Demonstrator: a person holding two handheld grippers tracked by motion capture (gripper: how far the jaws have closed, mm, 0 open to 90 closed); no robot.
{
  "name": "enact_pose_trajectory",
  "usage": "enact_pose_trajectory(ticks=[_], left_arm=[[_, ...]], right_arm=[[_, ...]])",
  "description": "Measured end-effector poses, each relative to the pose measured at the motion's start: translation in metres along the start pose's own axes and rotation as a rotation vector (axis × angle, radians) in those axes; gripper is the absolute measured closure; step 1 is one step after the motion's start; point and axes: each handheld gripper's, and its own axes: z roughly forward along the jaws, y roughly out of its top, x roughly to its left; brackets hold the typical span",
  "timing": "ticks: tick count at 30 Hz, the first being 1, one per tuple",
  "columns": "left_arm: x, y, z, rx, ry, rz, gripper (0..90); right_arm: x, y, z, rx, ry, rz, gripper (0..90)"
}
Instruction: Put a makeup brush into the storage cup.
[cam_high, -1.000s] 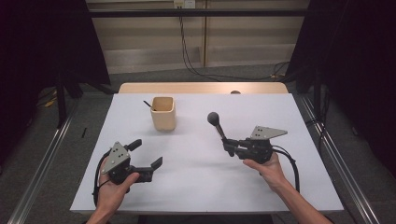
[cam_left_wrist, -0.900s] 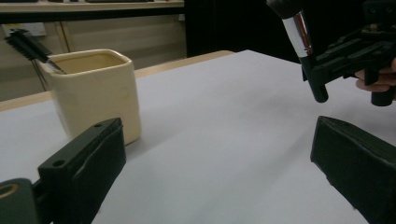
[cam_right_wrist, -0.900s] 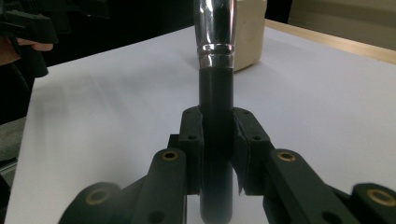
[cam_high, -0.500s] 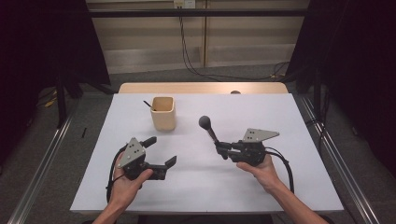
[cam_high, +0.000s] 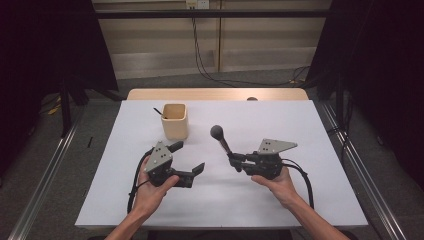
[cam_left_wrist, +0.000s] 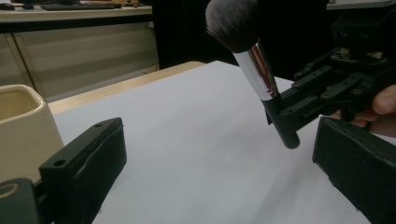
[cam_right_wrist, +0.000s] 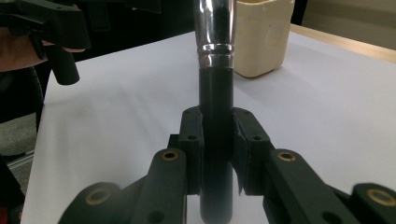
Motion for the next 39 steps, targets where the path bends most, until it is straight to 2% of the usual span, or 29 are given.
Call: enact_pose_trajectory(ticks=[2, 4, 6, 11, 16, 22, 24, 26, 28, 31, 33, 35, 37, 39], left_arm=[[-0.003, 0.000, 0.004, 0.007, 0.011, -0.007, 3.2], [-0.005, 0.001, 0.007, 0.004, -0.007, -0.005, 3.3], [-0.007, 0.002, 0.009, -0.002, 0.001, -0.001, 3.3], [-0.010, 0.005, 0.015, -0.008, -0.040, -0.003, 5.8], [-0.013, 0.005, 0.027, -0.004, -0.050, -0.024, 7.0], [-0.016, 0.003, 0.038, -0.019, -0.062, -0.026, 15.8], [-0.017, 0.003, 0.040, -0.028, -0.042, -0.018, 20.7], [-0.015, 0.002, 0.044, -0.029, -0.059, -0.036, 22.7], [-0.015, 0.002, 0.048, -0.028, -0.073, -0.043, 29.8], [-0.016, 0.001, 0.053, -0.030, -0.081, -0.050, 34.8], [-0.016, 0.002, 0.056, -0.044, -0.075, -0.063, 35.9], [-0.017, 0.003, 0.059, -0.042, -0.070, -0.057, 39.2], [-0.018, 0.003, 0.062, -0.044, -0.081, -0.077, 43.1], [-0.017, 0.004, 0.063, -0.046, -0.080, -0.077, 45.0]], right_arm=[[0.001, 0.001, 0.001, 0.005, -0.001, -0.010, 76.0], [0.002, 0.001, 0.001, 0.003, 0.005, -0.010, 76.0], [0.003, 0.001, 0.001, 0.001, 0.007, -0.009, 76.0], [0.005, 0.001, 0.005, 0.005, 0.018, -0.008, 76.0], [0.007, 0.000, 0.006, 0.005, 0.027, -0.009, 76.0], [0.007, -0.001, 0.008, 0.010, 0.029, -0.006, 76.0], [0.008, -0.002, 0.008, 0.011, 0.030, -0.007, 76.0], [0.007, -0.001, 0.008, 0.010, 0.033, -0.012, 76.0], [0.007, -0.001, 0.008, 0.007, 0.033, -0.013, 76.0], [0.007, -0.001, 0.007, 0.005, 0.032, -0.012, 76.0], [0.007, -0.002, 0.008, 0.009, 0.032, -0.014, 76.0], [0.007, -0.003, 0.008, 0.008, 0.033, -0.010, 76.0], [0.007, -0.003, 0.008, 0.003, 0.031, -0.009, 76.0], [0.006, -0.003, 0.008, 0.004, 0.030, -0.008, 76.0]])
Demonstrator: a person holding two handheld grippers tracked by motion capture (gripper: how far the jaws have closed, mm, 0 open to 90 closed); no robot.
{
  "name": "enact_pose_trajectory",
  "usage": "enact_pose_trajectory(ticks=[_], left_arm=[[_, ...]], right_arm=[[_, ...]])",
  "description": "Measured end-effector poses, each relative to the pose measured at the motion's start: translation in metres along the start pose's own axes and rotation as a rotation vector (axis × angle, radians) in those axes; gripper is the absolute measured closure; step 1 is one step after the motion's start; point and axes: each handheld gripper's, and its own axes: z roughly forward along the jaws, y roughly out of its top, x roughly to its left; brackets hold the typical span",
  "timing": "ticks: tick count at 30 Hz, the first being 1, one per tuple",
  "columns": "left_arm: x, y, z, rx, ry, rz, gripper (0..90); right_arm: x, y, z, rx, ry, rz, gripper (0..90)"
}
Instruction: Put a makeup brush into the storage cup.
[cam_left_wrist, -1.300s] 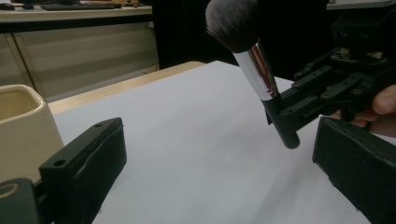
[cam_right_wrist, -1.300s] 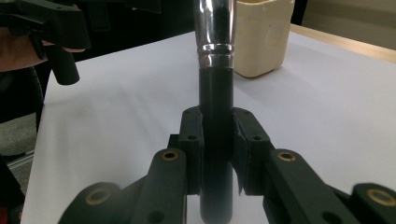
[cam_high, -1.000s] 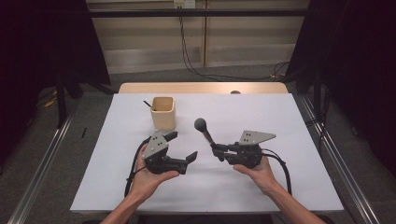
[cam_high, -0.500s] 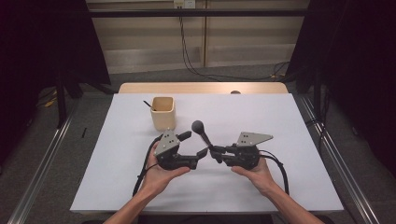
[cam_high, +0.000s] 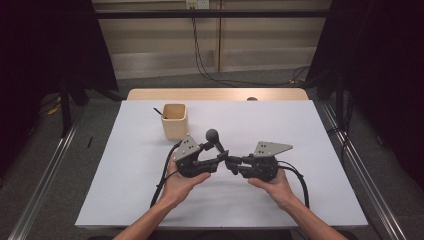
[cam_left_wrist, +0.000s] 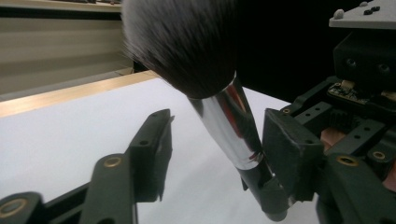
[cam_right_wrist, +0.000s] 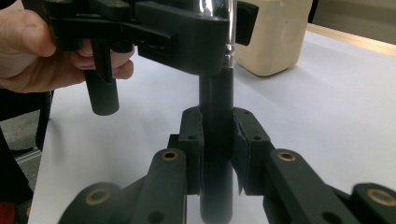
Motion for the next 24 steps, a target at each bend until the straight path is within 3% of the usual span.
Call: enact_pose_trajectory(ticks=[8, 20, 24], left_arm=[[0.0028, 0.0005, 0.0012, 0.002, -0.062, -0.055, 62.5], [0.0043, 0.0013, 0.0031, 0.031, -0.098, -0.115, 67.7], [0.0032, 0.0025, 0.0024, 0.025, -0.110, -0.109, 69.1]], right_arm=[[-0.0018, -0.0022, 0.0005, 0.002, -0.007, 0.011, 76.0], [-0.0031, -0.0059, 0.0037, 0.006, 0.002, 0.013, 75.9], [-0.0026, -0.0056, 0.0039, -0.001, 0.004, 0.013, 75.7]])
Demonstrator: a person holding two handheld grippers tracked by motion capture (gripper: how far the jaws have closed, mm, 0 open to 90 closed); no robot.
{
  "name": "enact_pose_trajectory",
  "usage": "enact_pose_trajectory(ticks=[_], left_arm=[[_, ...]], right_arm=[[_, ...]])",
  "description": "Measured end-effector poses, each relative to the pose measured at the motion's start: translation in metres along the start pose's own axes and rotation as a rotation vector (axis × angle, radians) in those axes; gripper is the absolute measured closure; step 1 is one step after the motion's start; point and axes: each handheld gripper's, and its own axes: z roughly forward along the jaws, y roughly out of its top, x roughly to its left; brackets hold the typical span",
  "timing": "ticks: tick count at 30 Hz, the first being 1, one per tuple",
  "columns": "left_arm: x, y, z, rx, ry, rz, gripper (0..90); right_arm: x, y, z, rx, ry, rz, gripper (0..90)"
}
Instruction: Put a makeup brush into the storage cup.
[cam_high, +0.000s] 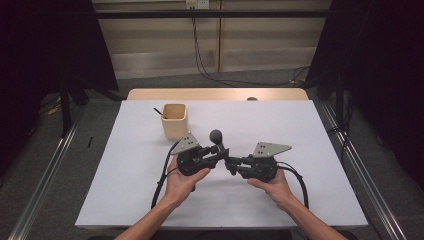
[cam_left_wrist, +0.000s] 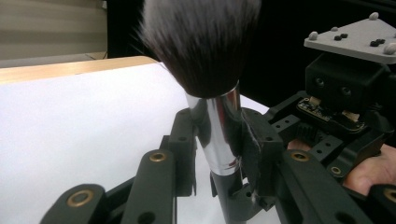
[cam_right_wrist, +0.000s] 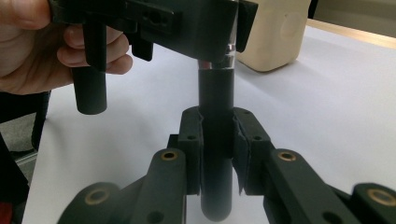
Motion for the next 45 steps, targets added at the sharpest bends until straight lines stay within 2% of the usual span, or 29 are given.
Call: enact_pose_trajectory(ticks=[11, 22, 30, 32, 37, 42, 45], left_arm=[[-0.0041, 0.0030, 0.0013, -0.005, -0.016, 0.028, 70.7], [-0.0088, 0.0044, 0.0038, 0.001, -0.031, 0.044, 70.7], [-0.0066, 0.0053, 0.0019, -0.011, -0.022, 0.071, 70.7], [-0.0063, 0.0055, 0.0016, -0.020, -0.016, 0.069, 70.7], [-0.0043, 0.0062, 0.0000, -0.019, -0.011, 0.064, 70.7], [-0.0038, 0.0076, -0.0021, -0.019, -0.026, 0.052, 70.7], [-0.0044, 0.0082, -0.0032, -0.018, -0.020, 0.055, 70.7]], right_arm=[[-0.0019, 0.0008, -0.0016, -0.014, 0.013, 0.011, 74.1], [-0.0029, 0.0007, -0.0018, -0.014, 0.026, 0.028, 64.6], [-0.0032, 0.0012, -0.0031, -0.020, 0.024, 0.030, 46.4], [-0.0032, 0.0014, -0.0034, -0.020, 0.009, 0.029, 39.4], [-0.0032, 0.0020, -0.0036, -0.025, -0.002, 0.031, 28.5], [-0.0035, 0.0030, -0.0032, -0.022, -0.003, 0.042, 15.0], [-0.0035, 0.0037, -0.0041, -0.029, -0.018, 0.049, 8.8]])
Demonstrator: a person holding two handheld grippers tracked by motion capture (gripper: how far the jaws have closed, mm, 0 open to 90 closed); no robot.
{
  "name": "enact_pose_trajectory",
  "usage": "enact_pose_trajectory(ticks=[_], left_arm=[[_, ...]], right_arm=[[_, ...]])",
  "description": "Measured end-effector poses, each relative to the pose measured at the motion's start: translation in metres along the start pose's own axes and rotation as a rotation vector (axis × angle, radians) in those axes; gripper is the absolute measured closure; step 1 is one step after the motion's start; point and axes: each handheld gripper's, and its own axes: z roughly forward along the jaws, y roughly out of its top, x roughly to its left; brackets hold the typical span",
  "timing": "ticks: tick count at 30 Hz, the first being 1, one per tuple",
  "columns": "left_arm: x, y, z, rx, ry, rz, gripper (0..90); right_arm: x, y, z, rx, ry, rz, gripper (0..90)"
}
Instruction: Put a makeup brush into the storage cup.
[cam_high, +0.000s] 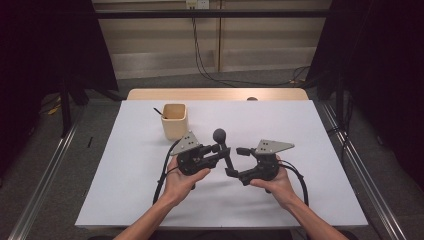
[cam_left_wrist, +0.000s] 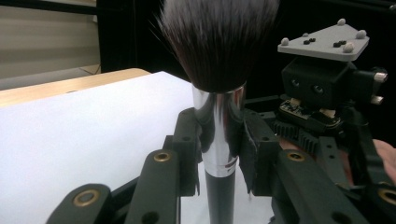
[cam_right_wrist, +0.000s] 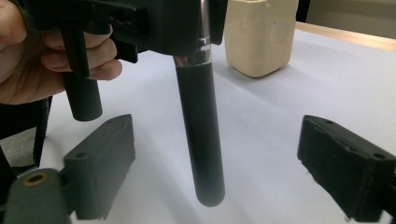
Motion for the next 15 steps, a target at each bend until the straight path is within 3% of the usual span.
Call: enact_pose_trajectory(ticks=[4, 15], left_arm=[[0.000, 0.001, -0.002, 0.001, 0.009, 0.006, 70.7], [0.007, 0.004, -0.014, 0.015, 0.042, 0.009, 70.7]], right_arm=[[0.001, 0.001, -0.003, -0.011, -0.040, -0.009, 0.3], [-0.004, 0.004, -0.013, -0.021, -0.080, 0.011, 1.7]])
